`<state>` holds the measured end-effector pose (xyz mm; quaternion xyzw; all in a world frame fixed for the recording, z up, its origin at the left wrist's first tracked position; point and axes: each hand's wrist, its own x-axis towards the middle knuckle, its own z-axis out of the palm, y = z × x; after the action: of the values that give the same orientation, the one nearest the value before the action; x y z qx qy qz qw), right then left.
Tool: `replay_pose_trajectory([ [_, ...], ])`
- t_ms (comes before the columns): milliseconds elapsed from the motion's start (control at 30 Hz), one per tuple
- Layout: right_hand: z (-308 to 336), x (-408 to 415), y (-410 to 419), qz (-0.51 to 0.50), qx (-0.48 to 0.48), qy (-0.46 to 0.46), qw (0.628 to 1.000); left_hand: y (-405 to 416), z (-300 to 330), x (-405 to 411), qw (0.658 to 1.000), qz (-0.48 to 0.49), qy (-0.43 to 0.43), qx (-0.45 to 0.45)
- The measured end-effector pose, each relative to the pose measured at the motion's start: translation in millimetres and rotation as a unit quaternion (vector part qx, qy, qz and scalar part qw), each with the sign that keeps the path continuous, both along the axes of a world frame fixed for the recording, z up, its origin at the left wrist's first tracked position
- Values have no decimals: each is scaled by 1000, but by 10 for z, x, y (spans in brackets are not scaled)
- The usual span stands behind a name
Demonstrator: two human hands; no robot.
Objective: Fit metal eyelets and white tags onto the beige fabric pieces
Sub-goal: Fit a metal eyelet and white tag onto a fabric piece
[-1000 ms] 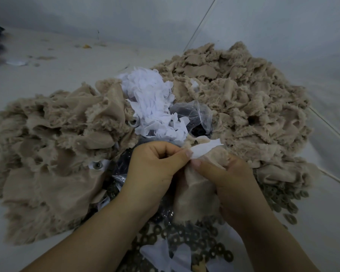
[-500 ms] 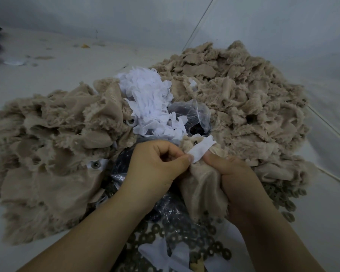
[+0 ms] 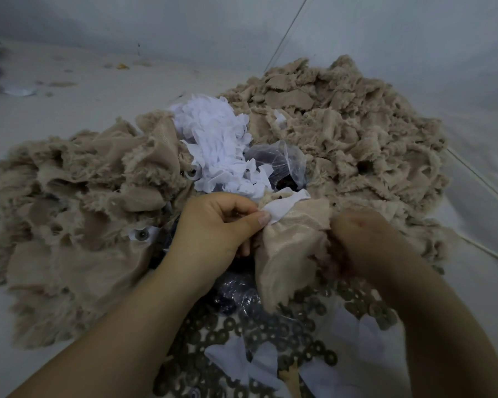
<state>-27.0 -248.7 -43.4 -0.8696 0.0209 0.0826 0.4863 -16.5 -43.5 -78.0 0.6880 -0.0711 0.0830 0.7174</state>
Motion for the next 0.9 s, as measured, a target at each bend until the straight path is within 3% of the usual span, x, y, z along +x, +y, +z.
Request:
replay_pose_trajectory([
  [67,66,-40,-112,98,-160,63,980,17,10,14,999,-17,8,-35],
  [133,92,-102,-143,175,-243,117,947,38,29,31,996,-34,17,-77],
  [300,69,-92,98,176,-296,-47,938,105,42,66,992,-38,21,-121],
  [400,-59,-49,313,179,-378,-140,898,109,46,70,991,-41,21,-127],
  [533,-240,61,530,139,-361,-137,912,164,61,83,989,-37,13,-140],
  [700,-349,68,513,184,-310,-198,911,225,95,94,988,-31,-2,-154],
  [900,-442,149,489,157,-262,-231,924,260,104,103,984,-26,-10,-175],
])
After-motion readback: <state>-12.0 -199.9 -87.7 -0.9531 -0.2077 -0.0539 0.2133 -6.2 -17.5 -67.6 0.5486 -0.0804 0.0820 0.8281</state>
